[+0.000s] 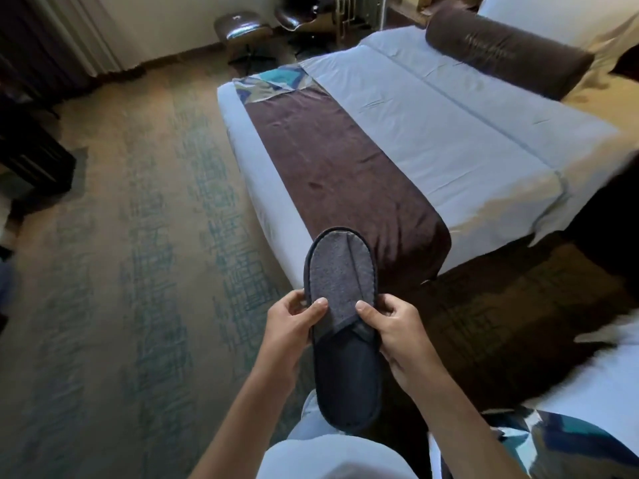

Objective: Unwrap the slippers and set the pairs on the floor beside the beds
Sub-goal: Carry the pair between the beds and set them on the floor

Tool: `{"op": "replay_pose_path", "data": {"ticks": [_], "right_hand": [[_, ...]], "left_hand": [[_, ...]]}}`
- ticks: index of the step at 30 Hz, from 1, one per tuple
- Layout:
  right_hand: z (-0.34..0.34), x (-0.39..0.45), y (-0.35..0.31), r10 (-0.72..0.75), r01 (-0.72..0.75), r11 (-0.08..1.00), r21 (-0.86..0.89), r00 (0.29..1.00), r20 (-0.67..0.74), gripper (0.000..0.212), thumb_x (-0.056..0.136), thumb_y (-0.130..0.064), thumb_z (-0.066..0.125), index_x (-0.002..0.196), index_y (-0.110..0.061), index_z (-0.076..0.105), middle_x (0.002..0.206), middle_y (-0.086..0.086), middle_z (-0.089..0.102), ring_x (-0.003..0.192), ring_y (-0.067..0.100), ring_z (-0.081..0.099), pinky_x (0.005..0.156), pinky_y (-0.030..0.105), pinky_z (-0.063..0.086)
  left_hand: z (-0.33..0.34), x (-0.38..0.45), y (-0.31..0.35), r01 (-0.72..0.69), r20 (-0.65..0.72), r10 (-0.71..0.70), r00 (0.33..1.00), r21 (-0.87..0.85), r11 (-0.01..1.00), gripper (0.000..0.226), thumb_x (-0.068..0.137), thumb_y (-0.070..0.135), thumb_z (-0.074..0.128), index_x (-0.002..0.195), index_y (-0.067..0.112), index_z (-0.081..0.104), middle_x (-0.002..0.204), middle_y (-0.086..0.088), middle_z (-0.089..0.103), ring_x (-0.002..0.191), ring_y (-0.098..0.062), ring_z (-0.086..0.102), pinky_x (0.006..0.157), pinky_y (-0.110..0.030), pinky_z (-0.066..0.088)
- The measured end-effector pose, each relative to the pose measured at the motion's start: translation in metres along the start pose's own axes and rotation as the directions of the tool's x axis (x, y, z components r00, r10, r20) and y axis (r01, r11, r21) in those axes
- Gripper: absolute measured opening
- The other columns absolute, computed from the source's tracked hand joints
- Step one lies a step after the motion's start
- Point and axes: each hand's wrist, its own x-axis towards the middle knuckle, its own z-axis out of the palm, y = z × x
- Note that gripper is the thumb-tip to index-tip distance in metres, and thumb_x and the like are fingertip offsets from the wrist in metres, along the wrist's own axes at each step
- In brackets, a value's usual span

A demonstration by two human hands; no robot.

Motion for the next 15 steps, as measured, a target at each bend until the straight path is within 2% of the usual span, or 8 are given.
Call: {"op": "replay_pose_path", "data": {"ticks": [2,5,6,9,11,13,15], "right_hand": [[-0.01,0.016,-0.011,-0.008,0.009,1.0,0.016,0.998,-0.063,0.01,0.089,-0.006,0.068,0.098,-0.003,0.071,0.096,0.017,0.078,0.095,0.036,0.074,0.087,0.047,0.059],[-0.028,0.042,-0.027,-0.022,0.028,0.999,0.037,0.987,-0.157,0.009,0.089,-0.009,0.069,0.097,-0.006,0.072,0.095,0.015,0.079,0.092,0.033,0.076,0.083,0.045,0.061],[-0.033,0.051,-0.033,-0.031,0.04,0.998,0.044,0.981,-0.193,0.008,0.088,-0.009,0.07,0.096,-0.007,0.073,0.095,0.015,0.079,0.091,0.032,0.076,0.081,0.043,0.061],[-0.053,0.077,-0.049,-0.053,0.073,0.996,0.057,0.953,-0.299,0.006,0.086,-0.013,0.072,0.088,-0.017,0.076,0.092,0.01,0.08,0.086,0.027,0.077,0.073,0.038,0.062],[-0.066,0.092,-0.061,-0.058,0.088,0.994,0.065,0.927,-0.371,0.009,0.085,-0.016,0.073,0.086,-0.024,0.078,0.091,0.008,0.08,0.086,0.025,0.078,0.074,0.038,0.063],[-0.08,0.105,-0.074,-0.071,0.104,0.993,0.051,0.897,-0.437,0.007,0.083,-0.02,0.073,0.089,-0.021,0.077,0.093,0.007,0.08,0.087,0.024,0.077,0.076,0.039,0.062],[-0.097,0.117,-0.085,-0.083,0.126,0.991,0.046,0.842,-0.533,0.01,0.082,-0.021,0.074,0.09,-0.017,0.075,0.088,0.001,0.081,0.083,0.018,0.078,0.07,0.032,0.062]], "left_hand": [[0.019,0.024,0.006,0.02,0.055,-0.022,0.998,0.029,0.999,0.01,0.085,0.01,0.075,0.095,0.012,0.076,0.098,-0.015,0.079,0.082,-0.024,0.077,0.066,-0.031,0.061],[0.05,0.062,0.014,0.055,0.127,-0.066,0.99,0.084,0.995,0.018,0.086,0.011,0.075,0.103,0.007,0.073,0.099,-0.018,0.079,0.087,-0.03,0.075,0.079,-0.04,0.06],[0.062,0.075,0.017,0.056,0.155,-0.072,0.985,0.107,0.993,0.019,0.086,0.011,0.075,0.104,0.006,0.073,0.1,-0.018,0.078,0.087,-0.03,0.075,0.079,-0.04,0.061],[0.098,0.116,0.025,0.056,0.258,-0.091,0.962,0.143,0.988,0.011,0.087,0.008,0.073,0.098,0.007,0.074,0.095,-0.015,0.079,0.082,-0.025,0.076,0.066,-0.03,0.061],[0.125,0.141,0.031,0.077,0.333,-0.132,0.934,0.173,0.982,0.011,0.088,0.008,0.071,0.099,0.006,0.074,0.096,-0.014,0.079,0.083,-0.025,0.076,0.064,-0.029,0.06],[0.15,0.163,0.035,0.084,0.407,-0.17,0.898,0.22,0.972,0.015,0.089,0.011,0.072,0.102,0.005,0.074,0.1,-0.016,0.079,0.087,-0.029,0.076,0.067,-0.033,0.061],[0.18,0.182,0.038,0.092,0.48,-0.21,0.852,0.258,0.962,0.014,0.088,0.013,0.072,0.102,0.008,0.075,0.1,-0.017,0.078,0.087,-0.03,0.076,0.068,-0.035,0.061]]}}
